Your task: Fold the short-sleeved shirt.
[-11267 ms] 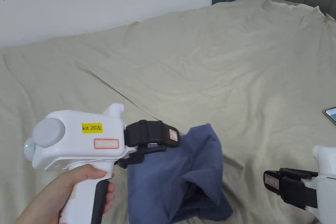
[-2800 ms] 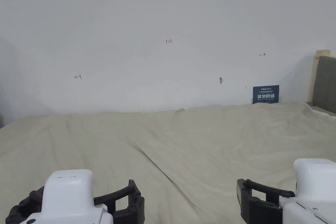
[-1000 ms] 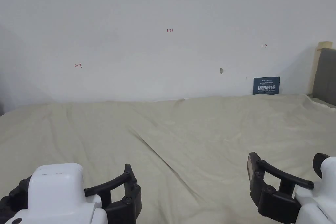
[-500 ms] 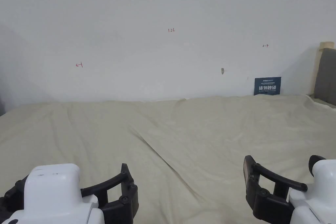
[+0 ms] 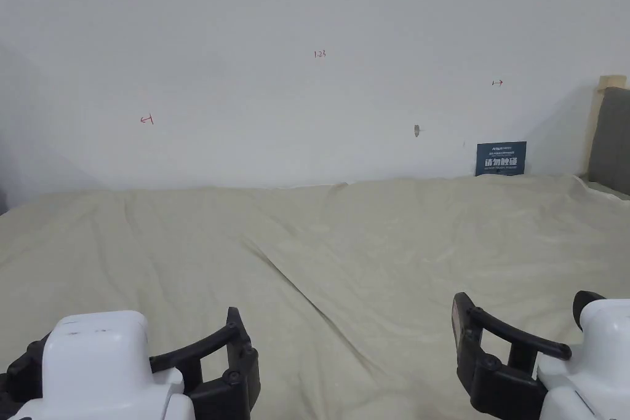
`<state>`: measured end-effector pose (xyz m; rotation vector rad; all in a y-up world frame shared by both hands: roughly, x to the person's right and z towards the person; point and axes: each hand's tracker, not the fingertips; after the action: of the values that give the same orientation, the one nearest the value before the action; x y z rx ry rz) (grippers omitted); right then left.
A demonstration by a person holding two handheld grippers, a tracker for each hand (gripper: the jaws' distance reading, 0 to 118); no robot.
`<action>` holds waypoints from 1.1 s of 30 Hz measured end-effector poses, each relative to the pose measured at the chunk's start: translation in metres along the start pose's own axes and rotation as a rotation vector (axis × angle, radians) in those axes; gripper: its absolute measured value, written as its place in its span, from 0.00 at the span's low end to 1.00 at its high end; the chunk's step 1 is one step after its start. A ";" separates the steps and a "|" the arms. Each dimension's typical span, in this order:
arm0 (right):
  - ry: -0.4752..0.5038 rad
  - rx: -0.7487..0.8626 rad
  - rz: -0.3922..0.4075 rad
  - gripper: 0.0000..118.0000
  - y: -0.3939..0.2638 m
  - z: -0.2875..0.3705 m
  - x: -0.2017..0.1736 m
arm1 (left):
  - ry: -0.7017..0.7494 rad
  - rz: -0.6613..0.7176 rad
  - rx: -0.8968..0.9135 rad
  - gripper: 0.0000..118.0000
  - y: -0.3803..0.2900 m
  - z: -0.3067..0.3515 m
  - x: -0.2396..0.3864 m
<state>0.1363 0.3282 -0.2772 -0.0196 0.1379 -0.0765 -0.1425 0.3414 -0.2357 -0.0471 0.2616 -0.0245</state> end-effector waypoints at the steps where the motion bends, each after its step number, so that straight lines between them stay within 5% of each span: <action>1: 0.001 -0.002 0.000 0.87 0.000 0.000 0.000 | 0.002 0.000 0.003 1.00 0.000 0.000 0.000; 33: -0.004 -0.010 0.046 0.87 -0.003 -0.002 -0.007 | 0.005 0.009 0.007 1.00 -0.003 0.000 -0.003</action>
<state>0.1288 0.3257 -0.2776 -0.0269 0.1343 -0.0298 -0.1453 0.3389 -0.2350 -0.0393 0.2671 -0.0166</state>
